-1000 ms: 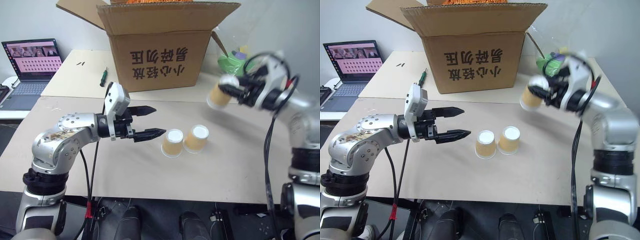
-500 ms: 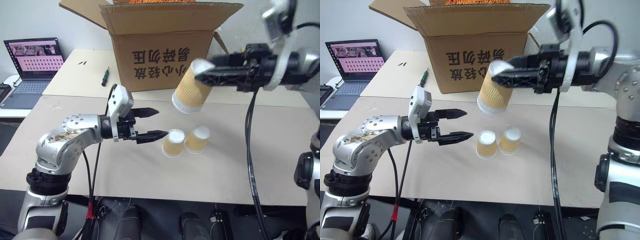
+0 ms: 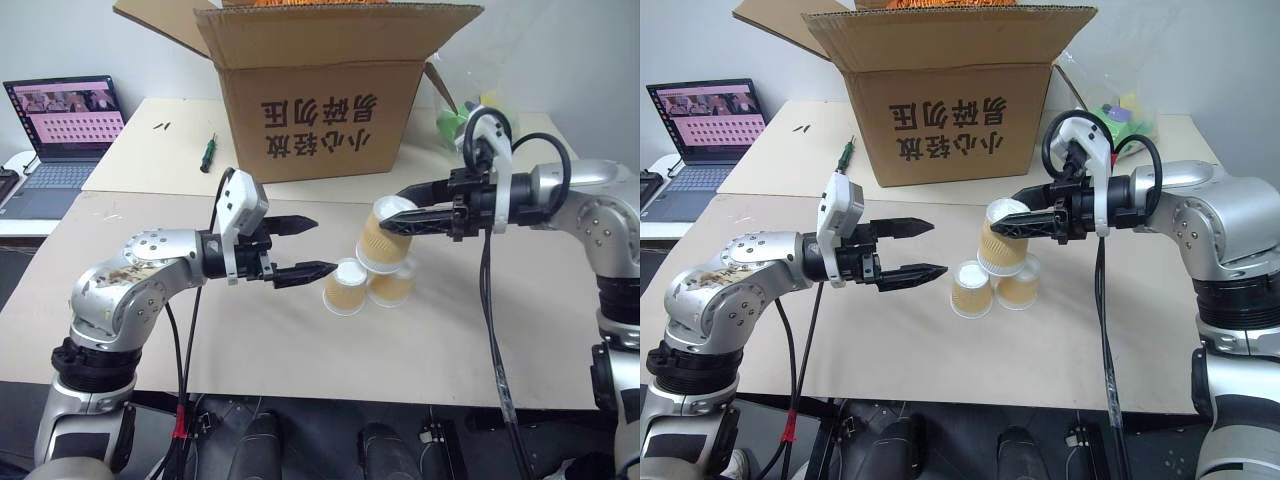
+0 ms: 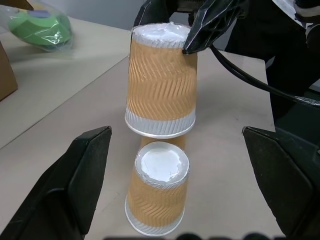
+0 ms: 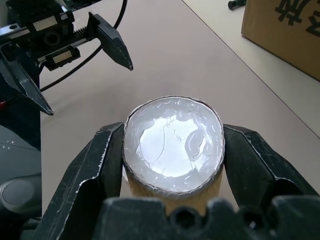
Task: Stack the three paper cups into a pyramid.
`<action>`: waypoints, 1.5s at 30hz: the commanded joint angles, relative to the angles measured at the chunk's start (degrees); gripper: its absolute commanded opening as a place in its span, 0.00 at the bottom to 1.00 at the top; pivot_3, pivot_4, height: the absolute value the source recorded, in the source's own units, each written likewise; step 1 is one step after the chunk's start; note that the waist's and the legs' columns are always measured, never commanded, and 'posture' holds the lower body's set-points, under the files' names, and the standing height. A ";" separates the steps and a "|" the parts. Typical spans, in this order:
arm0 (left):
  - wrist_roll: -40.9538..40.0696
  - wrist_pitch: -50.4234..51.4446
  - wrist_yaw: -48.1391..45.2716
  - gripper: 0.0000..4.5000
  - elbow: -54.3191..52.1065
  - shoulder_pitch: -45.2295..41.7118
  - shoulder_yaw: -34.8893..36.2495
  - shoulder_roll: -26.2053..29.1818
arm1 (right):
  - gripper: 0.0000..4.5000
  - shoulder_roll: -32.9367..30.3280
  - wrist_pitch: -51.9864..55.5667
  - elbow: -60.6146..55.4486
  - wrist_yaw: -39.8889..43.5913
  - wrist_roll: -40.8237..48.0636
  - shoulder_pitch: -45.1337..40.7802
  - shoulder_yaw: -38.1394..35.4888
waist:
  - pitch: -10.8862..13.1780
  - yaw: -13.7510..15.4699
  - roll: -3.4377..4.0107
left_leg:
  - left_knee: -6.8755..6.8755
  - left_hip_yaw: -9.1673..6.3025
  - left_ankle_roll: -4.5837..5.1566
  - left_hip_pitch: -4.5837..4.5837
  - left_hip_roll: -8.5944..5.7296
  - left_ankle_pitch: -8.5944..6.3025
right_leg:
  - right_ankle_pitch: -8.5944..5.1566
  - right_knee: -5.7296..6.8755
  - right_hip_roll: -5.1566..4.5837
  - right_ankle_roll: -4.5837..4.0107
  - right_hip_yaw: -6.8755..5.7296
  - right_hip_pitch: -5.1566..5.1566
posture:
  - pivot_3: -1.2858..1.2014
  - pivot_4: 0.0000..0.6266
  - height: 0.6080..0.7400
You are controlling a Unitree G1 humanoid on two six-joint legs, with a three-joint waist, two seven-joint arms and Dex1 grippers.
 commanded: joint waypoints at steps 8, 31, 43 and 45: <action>-0.10 -0.55 0.39 1.00 -0.94 -1.04 1.10 0.65 | 0.59 0.47 -0.36 -3.12 -0.10 0.41 0.53 -1.49 | 0.00 0.05 0.00 | 0.00 0.00 0.00 0.00 0.00 0.00 | 0.00 0.00 0.00 0.00 0.00 0.00 | 0.52 0.24 0.74; -0.99 0.42 4.53 1.00 -1.11 0.87 3.82 -0.31 | 1.00 -0.55 6.75 5.12 -1.35 22.00 -16.87 -25.26 | 0.20 0.19 0.00 | -0.08 -0.01 0.00 0.00 0.02 0.00 | 0.00 -0.02 0.01 -0.01 -0.02 0.00 | 0.52 0.24 0.74; 14.52 -9.73 38.65 1.00 7.03 10.80 18.11 -15.06 | 1.00 -1.97 -22.03 17.23 -32.75 -20.94 9.50 -11.56 | 0.09 0.20 -0.29 | 0.16 0.03 0.02 -0.02 -0.08 0.06 | 0.04 0.07 -0.08 0.02 0.04 -0.01 | 0.52 0.24 0.74; 18.04 -14.27 43.86 1.00 9.68 12.80 20.30 -17.70 | 1.00 0.99 -25.95 19.28 -37.99 -24.39 13.84 -11.91 | 0.20 0.18 -0.06 | 0.11 0.04 0.01 -0.18 -0.20 0.07 | 0.07 0.15 -0.18 0.06 0.10 -0.20 | 0.52 0.24 0.74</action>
